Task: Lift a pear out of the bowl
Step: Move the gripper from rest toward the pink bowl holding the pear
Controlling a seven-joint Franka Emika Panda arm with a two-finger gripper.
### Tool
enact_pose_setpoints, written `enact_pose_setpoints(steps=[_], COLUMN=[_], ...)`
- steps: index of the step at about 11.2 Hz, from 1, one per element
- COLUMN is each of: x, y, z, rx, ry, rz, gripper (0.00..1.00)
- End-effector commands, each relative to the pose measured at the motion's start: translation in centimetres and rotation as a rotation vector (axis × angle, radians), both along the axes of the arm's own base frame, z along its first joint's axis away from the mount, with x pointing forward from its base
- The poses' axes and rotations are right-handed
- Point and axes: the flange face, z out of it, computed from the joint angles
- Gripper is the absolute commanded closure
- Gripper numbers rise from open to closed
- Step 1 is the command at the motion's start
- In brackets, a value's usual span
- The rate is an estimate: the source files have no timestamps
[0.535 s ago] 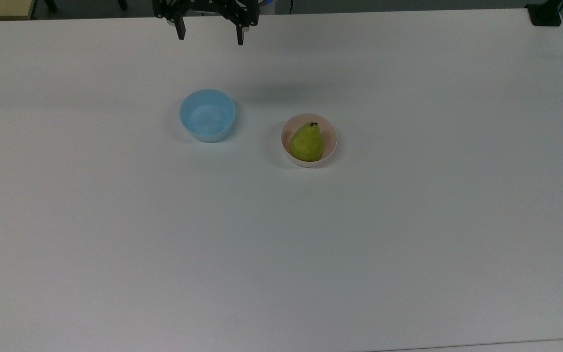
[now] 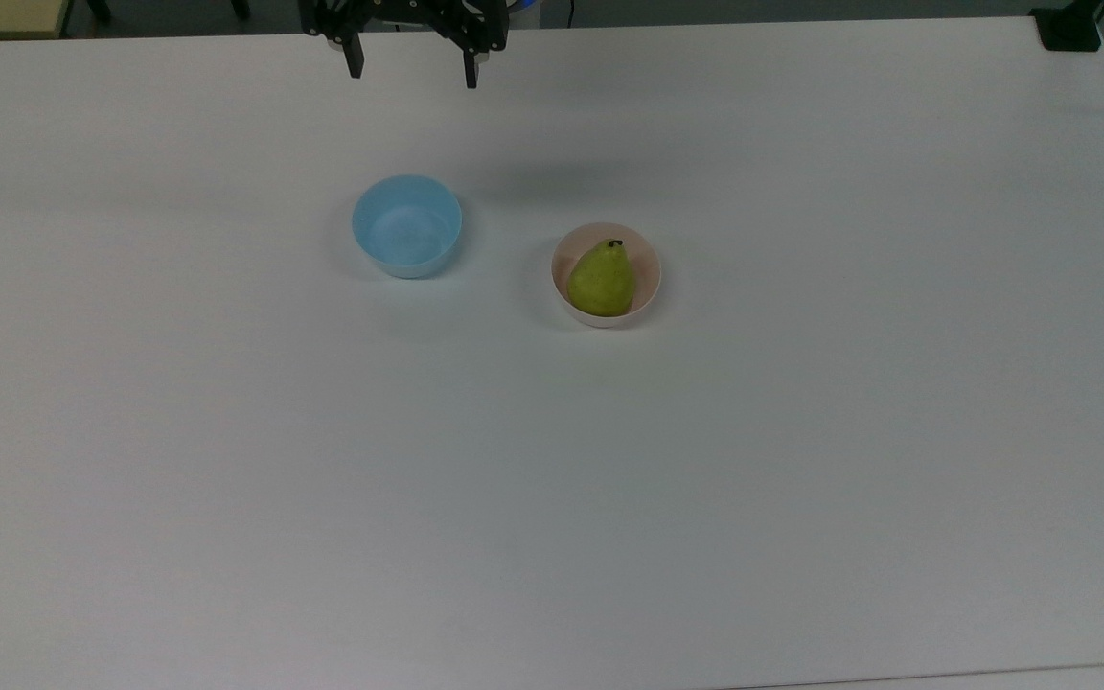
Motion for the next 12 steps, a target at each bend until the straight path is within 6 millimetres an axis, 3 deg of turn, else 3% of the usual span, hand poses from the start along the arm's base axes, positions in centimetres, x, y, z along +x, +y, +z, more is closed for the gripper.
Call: enact_pose_setpoints(steps=[1, 3, 6, 9, 12], x=[-0.7, -0.6, -0.3, 0.6, 0.7], y=[0.2, 1.1, 4.2, 9.9, 14.1], z=[0.1, -0.3, -1.8, -7.0, -13.2], rx=[0.016, 0.014, 0.006, 0.006, 0.001], ry=[0.008, 0.011, 0.036, 0.107, 0.084], rz=[0.024, 0.051, 0.198, 0.313, 0.387], gripper=[0.00, 0.00, 0.00, 0.00, 0.00])
